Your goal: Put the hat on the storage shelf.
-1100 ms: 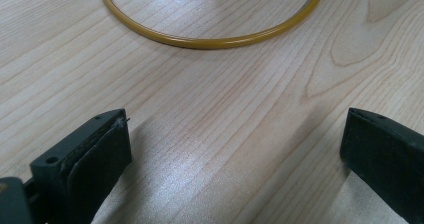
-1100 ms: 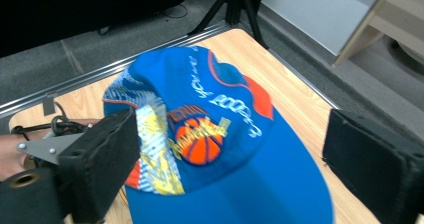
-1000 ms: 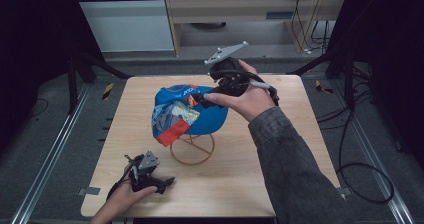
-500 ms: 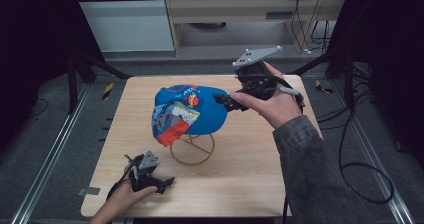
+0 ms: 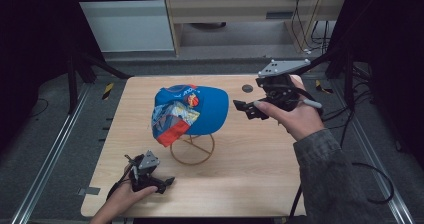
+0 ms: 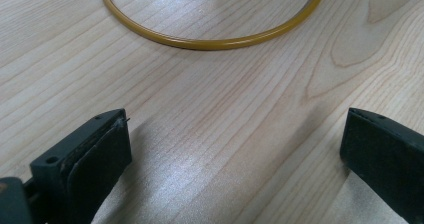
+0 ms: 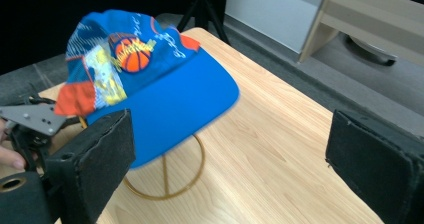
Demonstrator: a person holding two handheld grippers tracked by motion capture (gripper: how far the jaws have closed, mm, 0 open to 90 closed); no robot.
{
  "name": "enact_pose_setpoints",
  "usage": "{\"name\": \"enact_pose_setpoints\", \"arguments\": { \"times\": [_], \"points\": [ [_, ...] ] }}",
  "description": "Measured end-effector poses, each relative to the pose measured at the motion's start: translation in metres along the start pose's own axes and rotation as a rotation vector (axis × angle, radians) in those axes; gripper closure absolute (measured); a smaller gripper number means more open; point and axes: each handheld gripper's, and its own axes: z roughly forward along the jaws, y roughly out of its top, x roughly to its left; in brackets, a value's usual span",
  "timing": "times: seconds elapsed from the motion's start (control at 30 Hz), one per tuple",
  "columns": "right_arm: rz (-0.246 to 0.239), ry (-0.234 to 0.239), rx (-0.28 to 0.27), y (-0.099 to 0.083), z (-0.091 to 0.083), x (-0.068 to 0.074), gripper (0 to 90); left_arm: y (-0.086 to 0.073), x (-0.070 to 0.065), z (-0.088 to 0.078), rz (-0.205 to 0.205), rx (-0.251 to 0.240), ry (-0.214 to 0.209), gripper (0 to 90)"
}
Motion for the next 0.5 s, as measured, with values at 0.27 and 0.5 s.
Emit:
{"name": "enact_pose_setpoints", "arguments": {
  "times": [0.27,0.5],
  "points": [
    [0.038,-0.046,0.002,-0.026,-0.017,-0.013,6.4,0.000,0.000,0.000,0.000,0.000,0.000,0.0],
    [0.061,-0.054,0.003,-0.047,-0.024,-0.020,6.3,0.000,0.000,0.000,0.000,-0.001,0.001,0.0]
  ]
}}
